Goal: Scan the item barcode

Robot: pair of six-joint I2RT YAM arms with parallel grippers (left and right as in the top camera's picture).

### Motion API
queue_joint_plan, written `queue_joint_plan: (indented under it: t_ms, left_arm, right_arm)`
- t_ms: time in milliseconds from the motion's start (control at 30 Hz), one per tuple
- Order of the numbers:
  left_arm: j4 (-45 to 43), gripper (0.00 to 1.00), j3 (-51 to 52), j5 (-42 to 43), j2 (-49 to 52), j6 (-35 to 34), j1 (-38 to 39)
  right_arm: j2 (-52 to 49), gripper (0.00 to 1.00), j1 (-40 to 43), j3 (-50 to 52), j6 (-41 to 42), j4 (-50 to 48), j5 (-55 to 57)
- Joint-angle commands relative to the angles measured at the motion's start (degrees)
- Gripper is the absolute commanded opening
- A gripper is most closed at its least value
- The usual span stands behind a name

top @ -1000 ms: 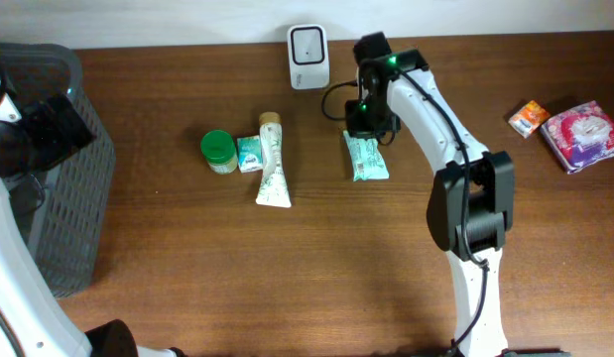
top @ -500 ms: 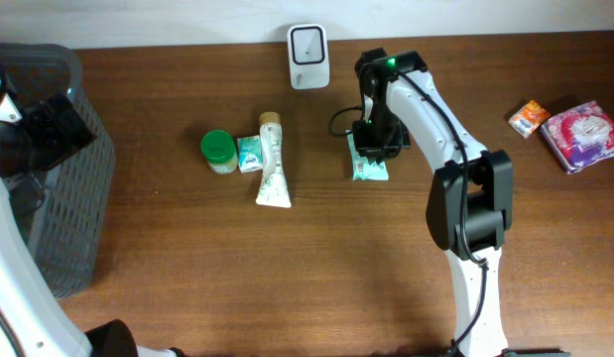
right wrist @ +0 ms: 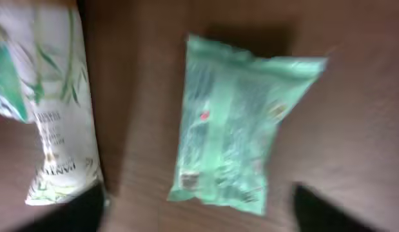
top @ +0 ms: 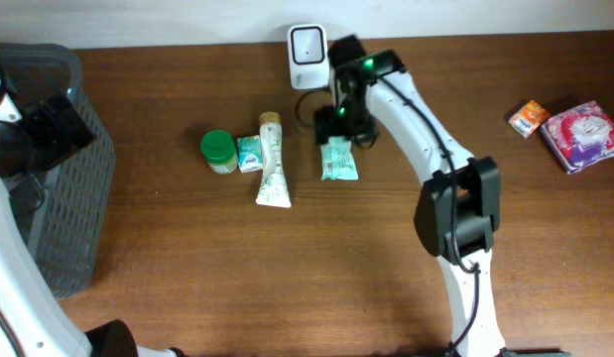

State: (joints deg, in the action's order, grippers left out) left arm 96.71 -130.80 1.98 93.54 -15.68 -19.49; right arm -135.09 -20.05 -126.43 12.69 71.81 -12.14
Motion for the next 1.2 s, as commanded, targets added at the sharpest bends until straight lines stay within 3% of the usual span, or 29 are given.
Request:
queue_joint_plan:
  t_ms: [0, 100, 133, 367, 467, 633, 733, 1067, 1100, 1133, 1167]
  left_arm:
    - [0.02, 0.99, -0.11, 0.22, -0.57, -0.35, -0.17]
    - [0.02, 0.99, -0.11, 0.22, -0.57, -0.35, -0.17]
    - [0.02, 0.99, -0.11, 0.22, -0.57, -0.35, -0.17]
    - [0.02, 0.99, -0.11, 0.22, -0.57, -0.35, -0.17]
    - [0.0, 0.99, -0.11, 0.22, -0.57, -0.35, -0.17]
    - [0.02, 0.99, -0.11, 0.22, -0.57, -0.35, -0.17]
    - [0.0, 0.99, -0.11, 0.22, -0.57, -0.35, -0.17]
    - [0.0, 0.99, -0.11, 0.22, -0.57, -0.35, -0.17]
    - [0.02, 0.99, -0.11, 0.22, -0.57, -0.35, -0.17]
    - [0.02, 0.99, -0.11, 0.22, -0.57, -0.35, -0.17]
    - [0.0, 0.99, -0.11, 0.22, -0.57, -0.35, -0.17]
  right_arm:
    - [-0.28, 0.99, 5.7, -1.7, -1.92, 0.61, -0.33]
    - [-0.28, 1.0, 13.94, -1.7, -1.92, 2.12, -0.35]
    - [-0.28, 0.96, 15.5, -1.64, -1.95, 2.47, -0.35]
    - [-0.28, 0.99, 16.59, 4.42, -4.52, 1.95, -0.96]
    - [-0.31, 0.99, 16.59, 5.77, -12.11, 1.53, -13.73]
    - [-0.31, 0.99, 16.59, 20.5, -12.04, -12.68, -31.43]
    - [-0.35, 1.0, 16.41, 25.53, -10.49, -18.18, -35.47]
    - [-1.75, 0.62, 9.44, 29.05, -0.57, -29.24, -26.97]
    - [-2.27, 0.48, 9.07, 29.05, -0.57, -29.27, -27.04]
    - [-2.36, 0.27, 8.81, 29.05, -0.57, -29.51, -27.04]
    - [-2.36, 0.24, 8.81, 29.05, -0.61, -29.66, -27.82]
